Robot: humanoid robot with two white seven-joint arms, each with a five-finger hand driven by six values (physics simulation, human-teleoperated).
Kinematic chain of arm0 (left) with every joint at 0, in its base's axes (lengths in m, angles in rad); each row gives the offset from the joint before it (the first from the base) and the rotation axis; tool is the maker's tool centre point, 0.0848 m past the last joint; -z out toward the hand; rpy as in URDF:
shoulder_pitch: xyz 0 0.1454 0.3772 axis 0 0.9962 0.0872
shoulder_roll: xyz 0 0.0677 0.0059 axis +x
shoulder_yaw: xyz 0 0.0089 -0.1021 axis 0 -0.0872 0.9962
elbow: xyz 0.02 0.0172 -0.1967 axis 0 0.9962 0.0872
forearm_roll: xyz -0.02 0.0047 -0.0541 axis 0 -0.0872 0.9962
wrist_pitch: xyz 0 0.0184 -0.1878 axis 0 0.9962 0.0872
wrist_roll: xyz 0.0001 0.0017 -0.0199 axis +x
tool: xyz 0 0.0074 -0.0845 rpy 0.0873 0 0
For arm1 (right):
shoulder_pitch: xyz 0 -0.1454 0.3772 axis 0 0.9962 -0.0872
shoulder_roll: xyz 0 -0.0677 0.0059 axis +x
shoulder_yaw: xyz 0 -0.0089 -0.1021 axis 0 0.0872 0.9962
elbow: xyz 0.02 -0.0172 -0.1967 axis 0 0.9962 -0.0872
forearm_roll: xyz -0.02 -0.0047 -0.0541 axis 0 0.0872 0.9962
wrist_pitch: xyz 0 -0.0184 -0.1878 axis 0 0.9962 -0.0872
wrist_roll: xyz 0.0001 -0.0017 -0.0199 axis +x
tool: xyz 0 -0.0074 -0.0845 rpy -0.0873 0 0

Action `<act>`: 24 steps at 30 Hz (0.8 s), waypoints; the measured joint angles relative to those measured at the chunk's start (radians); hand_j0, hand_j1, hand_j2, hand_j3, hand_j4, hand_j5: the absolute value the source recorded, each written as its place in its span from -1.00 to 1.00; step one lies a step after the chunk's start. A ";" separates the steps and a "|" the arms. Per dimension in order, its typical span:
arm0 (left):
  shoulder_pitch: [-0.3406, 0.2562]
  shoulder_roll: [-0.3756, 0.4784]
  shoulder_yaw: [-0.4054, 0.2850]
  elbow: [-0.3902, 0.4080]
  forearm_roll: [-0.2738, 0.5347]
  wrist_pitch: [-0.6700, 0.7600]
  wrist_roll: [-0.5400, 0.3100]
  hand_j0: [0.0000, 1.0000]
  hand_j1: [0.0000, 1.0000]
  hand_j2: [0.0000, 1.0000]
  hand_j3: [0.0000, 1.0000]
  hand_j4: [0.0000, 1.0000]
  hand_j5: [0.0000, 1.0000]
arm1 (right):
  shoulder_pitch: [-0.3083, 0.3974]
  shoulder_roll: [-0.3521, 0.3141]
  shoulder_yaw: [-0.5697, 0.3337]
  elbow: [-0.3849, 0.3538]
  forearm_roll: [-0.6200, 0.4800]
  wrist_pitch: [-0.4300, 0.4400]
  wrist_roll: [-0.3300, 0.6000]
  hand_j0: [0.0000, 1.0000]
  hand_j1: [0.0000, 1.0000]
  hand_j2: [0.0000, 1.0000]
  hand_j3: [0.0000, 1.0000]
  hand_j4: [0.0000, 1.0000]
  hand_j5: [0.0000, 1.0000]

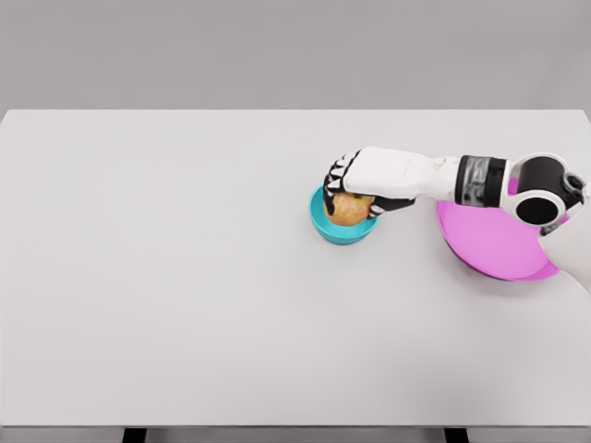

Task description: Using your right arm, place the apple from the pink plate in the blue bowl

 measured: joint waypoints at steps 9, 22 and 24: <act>0.000 0.000 0.000 0.000 0.000 0.000 0.000 1.00 1.00 1.00 1.00 1.00 1.00 | 0.002 0.002 0.012 -0.006 0.006 0.000 0.000 1.00 1.00 1.00 1.00 1.00 1.00; 0.000 0.000 0.000 0.000 0.000 0.000 0.000 1.00 1.00 1.00 1.00 1.00 1.00 | 0.071 -0.106 -0.110 -0.108 -0.005 0.000 0.000 1.00 1.00 1.00 1.00 1.00 1.00; 0.000 0.000 0.000 0.000 0.000 0.000 0.000 1.00 1.00 1.00 1.00 1.00 1.00 | 0.130 -0.148 -0.180 -0.114 -0.005 -0.001 0.000 1.00 1.00 1.00 1.00 1.00 1.00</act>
